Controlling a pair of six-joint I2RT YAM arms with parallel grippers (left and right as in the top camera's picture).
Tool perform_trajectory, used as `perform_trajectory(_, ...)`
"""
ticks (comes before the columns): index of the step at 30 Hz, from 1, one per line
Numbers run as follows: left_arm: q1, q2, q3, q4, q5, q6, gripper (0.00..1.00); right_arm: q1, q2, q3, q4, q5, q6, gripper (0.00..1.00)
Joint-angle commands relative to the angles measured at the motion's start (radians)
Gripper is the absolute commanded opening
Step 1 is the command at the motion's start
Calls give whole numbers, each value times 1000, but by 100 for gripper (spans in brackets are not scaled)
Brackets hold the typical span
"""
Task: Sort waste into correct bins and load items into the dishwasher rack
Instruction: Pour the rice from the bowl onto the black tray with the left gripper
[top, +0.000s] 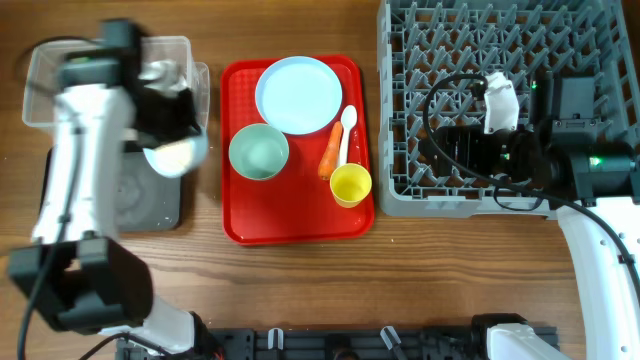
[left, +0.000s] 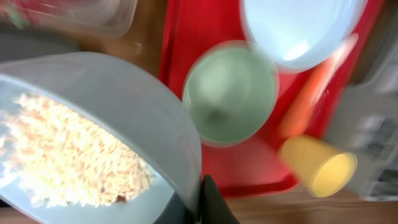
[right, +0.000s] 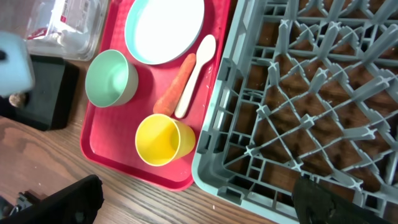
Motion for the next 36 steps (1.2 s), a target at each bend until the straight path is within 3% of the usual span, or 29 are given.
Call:
perform_trajectory(1,245,39,14,35,399,220,4,2,11,16,5,-9,2,100)
perform_trajectory(5,460,127,13,-11,476,332,4,2,11,16,-3,-9,5,100)
perform_trajectory(9,579,221,8,-58,554,401,4,2,11,16,6,-9,29,100)
perform_trajectory(17,699,355,-19,-114,837,444,4,2,11,16,5,-9,30,100)
perform_trajectory(22,713,359,-19,-211,1014,444,4,2,11,16,2,-9,30,100)
perform_trajectory(36,715,359,-19,-383,1197,457,4,2,11,16,2,-9,31,100)
